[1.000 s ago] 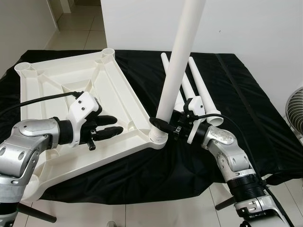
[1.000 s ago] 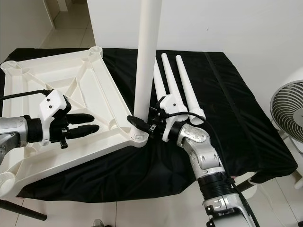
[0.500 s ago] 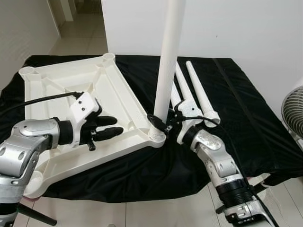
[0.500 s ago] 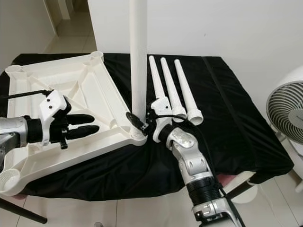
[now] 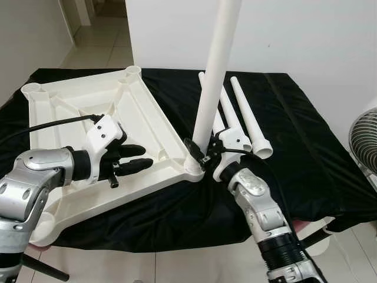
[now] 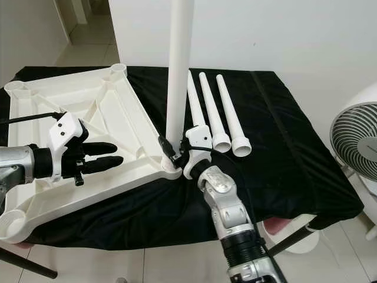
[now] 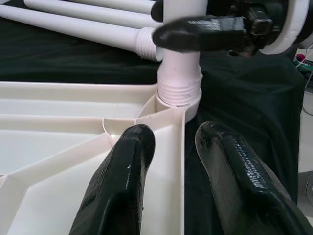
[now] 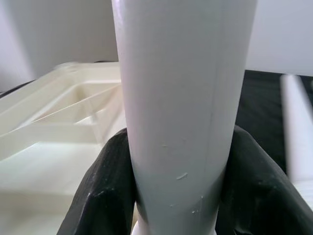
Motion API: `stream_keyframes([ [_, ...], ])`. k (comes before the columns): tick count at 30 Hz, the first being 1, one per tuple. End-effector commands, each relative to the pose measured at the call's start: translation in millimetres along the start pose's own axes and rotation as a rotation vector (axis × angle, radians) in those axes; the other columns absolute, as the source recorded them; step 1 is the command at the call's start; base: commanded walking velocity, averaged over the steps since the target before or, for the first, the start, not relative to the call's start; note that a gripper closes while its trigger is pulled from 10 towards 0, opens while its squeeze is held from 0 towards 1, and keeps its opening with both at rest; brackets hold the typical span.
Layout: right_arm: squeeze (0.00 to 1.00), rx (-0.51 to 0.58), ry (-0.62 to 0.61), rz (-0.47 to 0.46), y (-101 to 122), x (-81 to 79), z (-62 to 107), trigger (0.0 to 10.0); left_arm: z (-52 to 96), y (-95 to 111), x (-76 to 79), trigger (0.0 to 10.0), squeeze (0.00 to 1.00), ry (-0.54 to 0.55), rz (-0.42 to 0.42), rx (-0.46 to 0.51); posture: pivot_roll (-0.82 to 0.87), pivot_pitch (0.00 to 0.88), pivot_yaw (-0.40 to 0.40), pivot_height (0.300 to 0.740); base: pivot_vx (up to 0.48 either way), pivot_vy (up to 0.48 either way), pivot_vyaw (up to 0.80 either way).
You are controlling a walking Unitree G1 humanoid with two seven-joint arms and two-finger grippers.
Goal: Building children table
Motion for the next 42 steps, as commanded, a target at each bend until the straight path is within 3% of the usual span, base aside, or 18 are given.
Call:
stream_keyframes([
  [1,0.00,-0.357,-0.089,-0.011,-75.2,4.1,30.5,0.0,1.1,0.5,-2.4,10.0,0.00,0.037,0.005,0.004,0.04,0.128,0.019,0.740,0.000,0.000,0.00],
  [8,0.00,-0.395,-0.209,-0.039,-76.1,-5.7,29.3,0.0,1.2,-0.3,-1.9,10.0,0.00,0.036,0.008,0.003,0.04,0.132,0.020,0.740,0.000,0.000,0.00],
  [21,0.00,-0.400,-0.213,0.007,-73.6,-8.6,24.0,0.0,0.5,-0.7,-3.0,10.0,0.00,0.041,0.008,0.005,0.04,0.131,0.016,0.740,0.000,0.000,0.00],
  [22,0.00,-0.392,-0.209,0.026,-72.6,-8.3,23.8,10.0,0.5,-0.5,-3.2,10.0,0.00,0.042,0.008,0.005,0.04,0.131,0.017,0.740,0.000,0.000,0.00],
  [23,0.00,-0.392,-0.209,0.026,-72.6,-8.3,23.8,10.0,0.5,-0.5,-3.2,10.0,0.00,0.042,0.008,0.005,0.04,0.131,0.017,0.740,0.000,0.000,0.00],
  [24,1.00,-0.372,-0.195,0.018,-70.2,-9.3,22.8,10.0,0.5,-0.3,-3.5,10.0,0.00,0.043,0.007,0.005,0.04,0.130,0.018,0.740,0.000,0.000,0.00],
  [29,1.00,-0.322,-0.156,-0.010,-62.9,-12.5,18.8,10.0,0.4,0.2,-4.1,10.0,0.00,0.043,0.005,0.005,0.04,0.129,0.020,0.740,0.000,0.000,0.00],
  [30,0.67,-0.285,-0.114,-0.032,-56.8,-15.9,15.9,10.0,0.3,0.5,-3.9,10.0,0.00,0.042,0.004,0.005,0.04,0.129,0.020,0.740,0.000,0.000,0.00],
  [31,0.00,-0.229,-0.068,-0.051,-47.7,-18.6,12.7,10.0,0.2,0.8,-3.9,10.0,0.00,0.041,0.003,0.006,0.04,0.129,0.023,0.740,0.000,0.000,0.00],
  [34,0.00,-0.159,-0.018,-0.051,-36.2,-20.2,9.6,10.0,0.1,1.1,-4.0,10.0,0.00,0.041,0.002,0.006,0.04,0.129,0.023,0.740,0.000,0.000,0.00],
  [42,0.00,-0.125,-0.016,-0.046,-31.4,-12.0,6.0,10.0,0.3,1.4,-4.2,10.0,0.00,0.043,0.002,0.006,0.04,0.126,0.021,0.740,0.000,0.000,0.00],
])
Point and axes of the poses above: a point about 5 cm out from each wrist's last joint towards the gripper, its own z axis pointing back from the gripper into the wrist, its own y axis along the axis of the wrist's last joint, x = y × z, the point moved 2 cm from there along -z, pointing out of the wrist towards the gripper, and after that the axes turned 14 degrees about z, right-handed, at the moved point
